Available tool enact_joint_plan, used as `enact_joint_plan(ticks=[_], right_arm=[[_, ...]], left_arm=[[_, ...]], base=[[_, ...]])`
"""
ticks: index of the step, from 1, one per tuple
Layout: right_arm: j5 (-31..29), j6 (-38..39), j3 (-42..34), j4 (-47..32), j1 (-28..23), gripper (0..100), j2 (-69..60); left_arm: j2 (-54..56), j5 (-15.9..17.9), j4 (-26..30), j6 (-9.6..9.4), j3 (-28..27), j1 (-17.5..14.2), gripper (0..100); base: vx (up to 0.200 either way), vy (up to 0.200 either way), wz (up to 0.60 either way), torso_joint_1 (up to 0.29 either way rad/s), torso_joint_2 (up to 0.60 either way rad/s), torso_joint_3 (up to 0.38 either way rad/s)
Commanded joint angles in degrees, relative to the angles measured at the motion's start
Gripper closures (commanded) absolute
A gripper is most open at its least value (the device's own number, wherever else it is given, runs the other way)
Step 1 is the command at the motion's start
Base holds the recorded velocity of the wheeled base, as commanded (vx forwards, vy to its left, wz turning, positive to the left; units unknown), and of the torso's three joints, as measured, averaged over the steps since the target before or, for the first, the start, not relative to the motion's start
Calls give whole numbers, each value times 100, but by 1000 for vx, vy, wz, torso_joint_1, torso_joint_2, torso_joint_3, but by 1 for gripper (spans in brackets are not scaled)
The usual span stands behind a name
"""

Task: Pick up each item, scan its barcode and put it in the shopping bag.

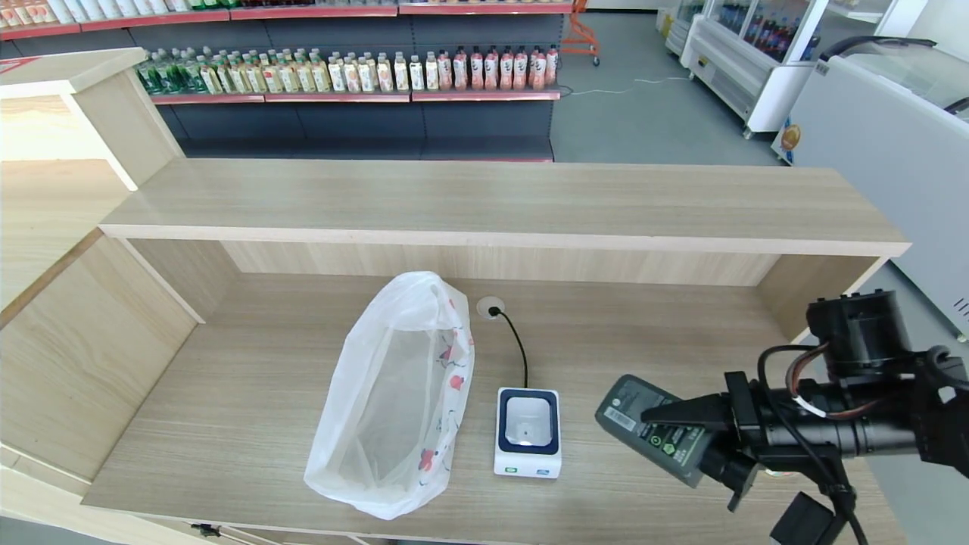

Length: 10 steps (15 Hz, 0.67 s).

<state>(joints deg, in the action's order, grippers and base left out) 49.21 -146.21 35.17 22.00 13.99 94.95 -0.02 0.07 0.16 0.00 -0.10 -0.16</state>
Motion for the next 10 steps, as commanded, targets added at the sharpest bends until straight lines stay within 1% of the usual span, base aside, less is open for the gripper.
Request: enact_joint_plan(ticks=[1, 2, 3, 4, 6, 8, 10], right_arm=[[449, -21, 491, 674, 886, 100, 1122], [484, -21, 552, 744, 1114, 100, 1210], [484, -21, 649, 867, 1510, 100, 1350], [502, -30, 746, 972, 1677, 100, 1570], [581, -65, 763, 1113, 1685, 100, 1702], [871, -74, 790, 1280, 1694, 100, 1807], [879, -39, 957, 1447, 1765, 100, 2001]], left_arm=[[2, 1, 2, 0, 1, -2, 0], [2, 1, 2, 9, 1, -2, 0], [2, -7, 2, 0, 1, -2, 0], [2, 1, 2, 0, 1, -2, 0], [2, 1, 2, 0, 1, -2, 0], [2, 1, 2, 0, 1, -2, 0], [2, 1, 2, 0, 1, -2, 0]], base=[[0, 0, 0, 0, 0, 0], [0, 0, 0, 0, 0, 0], [0, 0, 0, 0, 0, 0], [0, 0, 0, 0, 0, 0], [0, 0, 0, 0, 0, 0], [0, 0, 0, 0, 0, 0], [0, 0, 0, 0, 0, 0]])
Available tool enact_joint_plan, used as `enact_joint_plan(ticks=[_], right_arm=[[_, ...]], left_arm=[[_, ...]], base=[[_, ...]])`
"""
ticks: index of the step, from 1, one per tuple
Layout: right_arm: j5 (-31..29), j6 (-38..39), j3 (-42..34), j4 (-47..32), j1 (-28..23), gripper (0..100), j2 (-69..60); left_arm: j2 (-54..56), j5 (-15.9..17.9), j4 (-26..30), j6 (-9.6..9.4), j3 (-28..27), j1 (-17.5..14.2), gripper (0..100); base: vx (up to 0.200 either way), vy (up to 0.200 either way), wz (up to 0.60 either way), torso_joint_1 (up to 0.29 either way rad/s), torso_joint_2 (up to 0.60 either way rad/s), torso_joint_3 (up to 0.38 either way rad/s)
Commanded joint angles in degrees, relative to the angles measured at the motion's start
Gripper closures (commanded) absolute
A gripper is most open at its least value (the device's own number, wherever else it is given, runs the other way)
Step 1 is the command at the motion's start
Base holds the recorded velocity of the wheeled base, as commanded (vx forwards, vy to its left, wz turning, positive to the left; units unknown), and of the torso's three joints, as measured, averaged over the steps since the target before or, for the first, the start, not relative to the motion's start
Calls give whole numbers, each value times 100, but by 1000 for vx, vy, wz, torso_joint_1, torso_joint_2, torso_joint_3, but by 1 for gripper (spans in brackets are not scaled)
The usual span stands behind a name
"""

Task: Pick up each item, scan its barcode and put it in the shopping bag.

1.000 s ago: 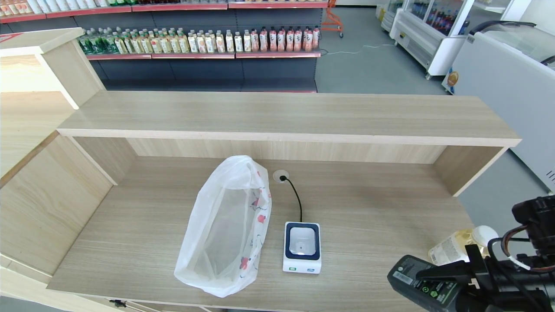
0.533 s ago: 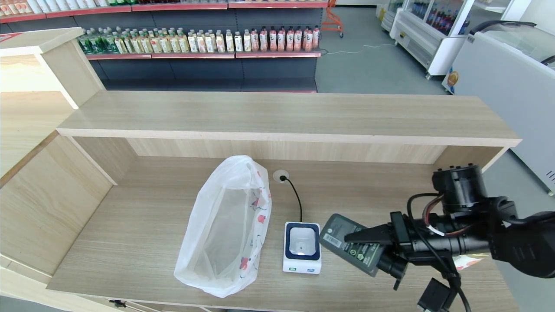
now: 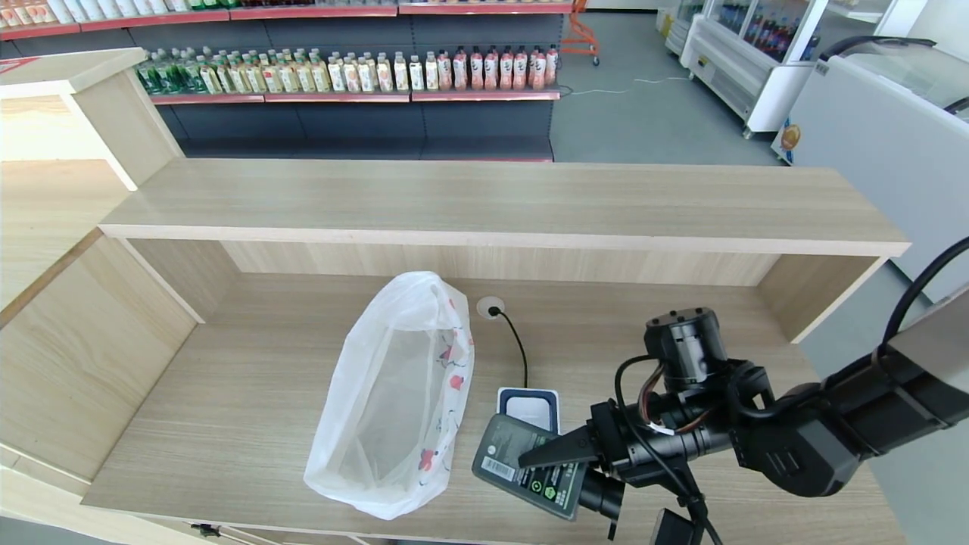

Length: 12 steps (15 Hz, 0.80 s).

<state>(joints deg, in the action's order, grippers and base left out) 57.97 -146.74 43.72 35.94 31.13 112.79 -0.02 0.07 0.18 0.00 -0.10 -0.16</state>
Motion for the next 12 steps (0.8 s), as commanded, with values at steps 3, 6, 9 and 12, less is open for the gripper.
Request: enact_joint_plan(ticks=[3, 6, 9, 12], right_arm=[[13, 40, 269, 80, 24, 100, 235], [13, 154, 550, 71, 51, 100, 235], [22, 189, 594, 80, 59, 100, 305], [48, 189, 621, 212, 42, 100, 349]], left_arm=[[2, -7, -1, 0, 1, -2, 0], [2, -7, -1, 0, 1, -2, 0], [2, 1, -1, 0, 1, -2, 0], [2, 1, -1, 9, 1, -2, 0]], base=[[0, 0, 0, 0, 0, 0], [0, 0, 0, 0, 0, 0], [0, 0, 0, 0, 0, 0], [0, 0, 0, 0, 0, 0]])
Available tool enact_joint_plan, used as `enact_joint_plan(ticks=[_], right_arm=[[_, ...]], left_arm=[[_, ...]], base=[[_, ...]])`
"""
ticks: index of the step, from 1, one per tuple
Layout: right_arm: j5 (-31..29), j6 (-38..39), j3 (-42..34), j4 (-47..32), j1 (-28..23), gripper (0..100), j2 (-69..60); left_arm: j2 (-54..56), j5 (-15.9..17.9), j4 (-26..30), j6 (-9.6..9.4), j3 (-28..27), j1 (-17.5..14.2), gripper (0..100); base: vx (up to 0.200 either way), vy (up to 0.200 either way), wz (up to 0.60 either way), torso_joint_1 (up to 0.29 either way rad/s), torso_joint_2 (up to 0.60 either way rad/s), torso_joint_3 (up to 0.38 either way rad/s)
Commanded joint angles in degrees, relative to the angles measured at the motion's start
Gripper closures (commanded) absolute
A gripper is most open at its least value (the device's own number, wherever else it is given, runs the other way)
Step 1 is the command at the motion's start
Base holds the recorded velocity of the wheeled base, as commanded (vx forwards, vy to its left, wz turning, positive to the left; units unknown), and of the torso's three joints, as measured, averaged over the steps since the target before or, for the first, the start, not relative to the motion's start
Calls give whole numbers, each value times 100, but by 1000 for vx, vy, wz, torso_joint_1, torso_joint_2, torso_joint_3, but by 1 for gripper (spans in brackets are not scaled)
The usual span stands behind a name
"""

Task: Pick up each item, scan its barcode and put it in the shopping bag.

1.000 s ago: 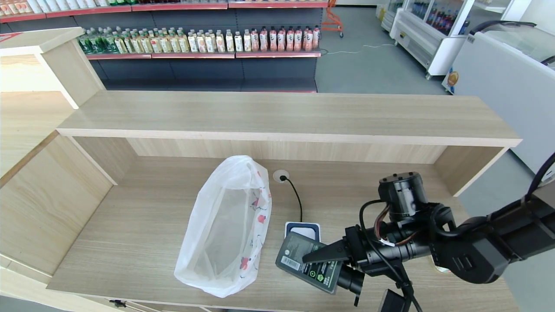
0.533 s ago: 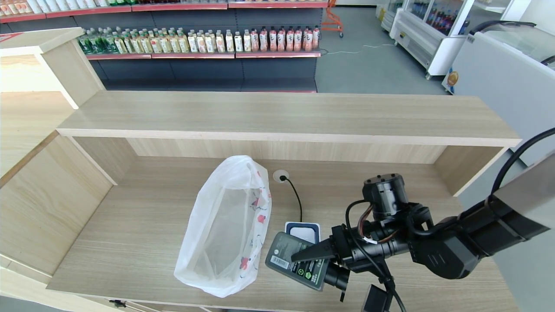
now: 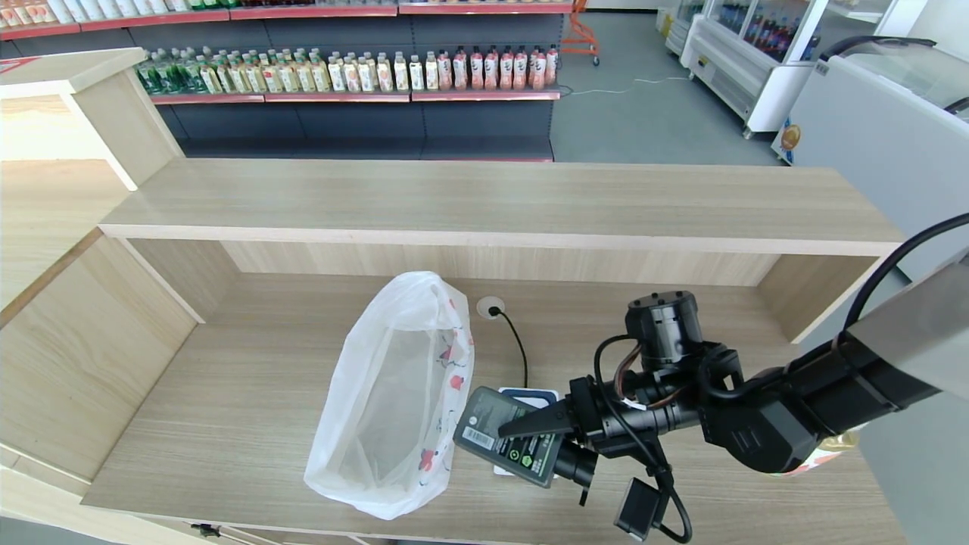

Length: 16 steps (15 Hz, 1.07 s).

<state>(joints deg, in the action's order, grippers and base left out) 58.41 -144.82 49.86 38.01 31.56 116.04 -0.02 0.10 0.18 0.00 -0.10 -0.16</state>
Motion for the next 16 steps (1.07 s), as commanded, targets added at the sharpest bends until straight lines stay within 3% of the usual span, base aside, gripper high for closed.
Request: enact_joint_plan(ticks=[1, 16], right_arm=[[4, 16, 24, 110, -1, 100, 59], [4, 183, 270, 356, 34, 100, 279]], left_arm=[[2, -1, -1, 0, 1, -2, 0], [2, -1, -1, 0, 1, -2, 0]], base=[[0, 0, 0, 0, 0, 0], [0, 0, 0, 0, 0, 0]])
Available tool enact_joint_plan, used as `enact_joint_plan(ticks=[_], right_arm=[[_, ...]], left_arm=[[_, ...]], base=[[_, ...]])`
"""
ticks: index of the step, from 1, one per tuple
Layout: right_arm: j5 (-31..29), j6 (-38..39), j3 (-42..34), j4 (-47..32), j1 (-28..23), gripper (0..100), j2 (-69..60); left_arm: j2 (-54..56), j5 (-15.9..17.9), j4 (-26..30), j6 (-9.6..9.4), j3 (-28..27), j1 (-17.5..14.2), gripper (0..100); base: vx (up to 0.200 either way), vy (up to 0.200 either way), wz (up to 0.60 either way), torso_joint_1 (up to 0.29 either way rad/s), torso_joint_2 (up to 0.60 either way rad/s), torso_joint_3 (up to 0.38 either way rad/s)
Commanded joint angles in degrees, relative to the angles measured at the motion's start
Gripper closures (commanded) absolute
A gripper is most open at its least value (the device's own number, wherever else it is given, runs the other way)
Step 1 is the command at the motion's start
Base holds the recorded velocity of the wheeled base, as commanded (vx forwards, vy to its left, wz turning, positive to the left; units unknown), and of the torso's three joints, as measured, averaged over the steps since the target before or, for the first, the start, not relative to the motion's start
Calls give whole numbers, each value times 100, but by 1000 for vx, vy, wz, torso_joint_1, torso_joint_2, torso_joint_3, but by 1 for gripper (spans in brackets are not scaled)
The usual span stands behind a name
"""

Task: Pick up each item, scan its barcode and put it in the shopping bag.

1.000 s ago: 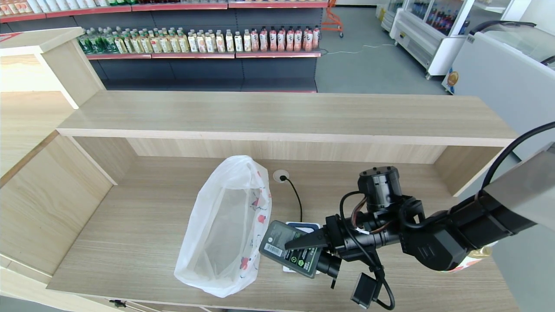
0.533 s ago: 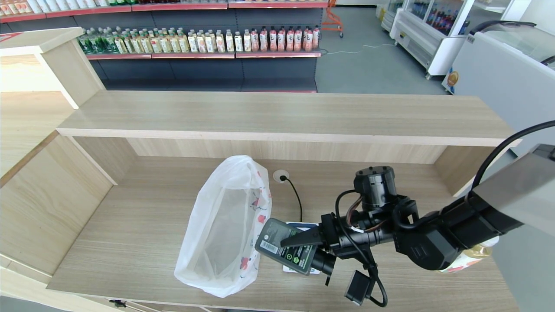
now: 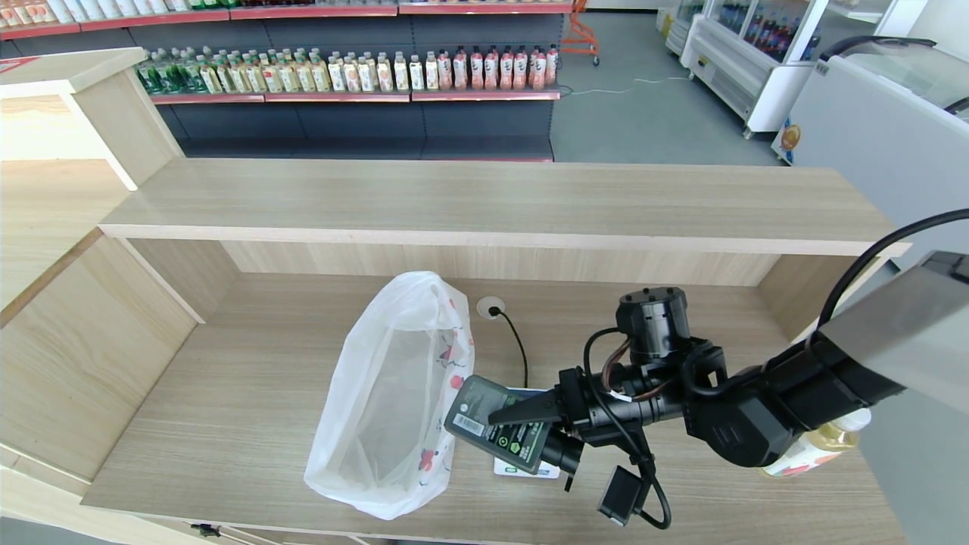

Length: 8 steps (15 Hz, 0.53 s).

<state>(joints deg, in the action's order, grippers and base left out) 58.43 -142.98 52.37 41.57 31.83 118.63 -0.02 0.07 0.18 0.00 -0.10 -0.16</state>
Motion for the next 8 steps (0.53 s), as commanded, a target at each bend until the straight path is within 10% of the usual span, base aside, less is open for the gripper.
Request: enact_joint_plan(ticks=[1, 8], right_arm=[[2, 7, 1, 0, 7, 100, 11], [-112, 2934, -1159, -52, -80, 100, -1492]], left_arm=[[2, -7, -1, 0, 1, -2, 0], [2, 1, -1, 0, 1, -2, 0]], base=[[0, 0, 0, 0, 0, 0], [0, 0, 0, 0, 0, 0]])
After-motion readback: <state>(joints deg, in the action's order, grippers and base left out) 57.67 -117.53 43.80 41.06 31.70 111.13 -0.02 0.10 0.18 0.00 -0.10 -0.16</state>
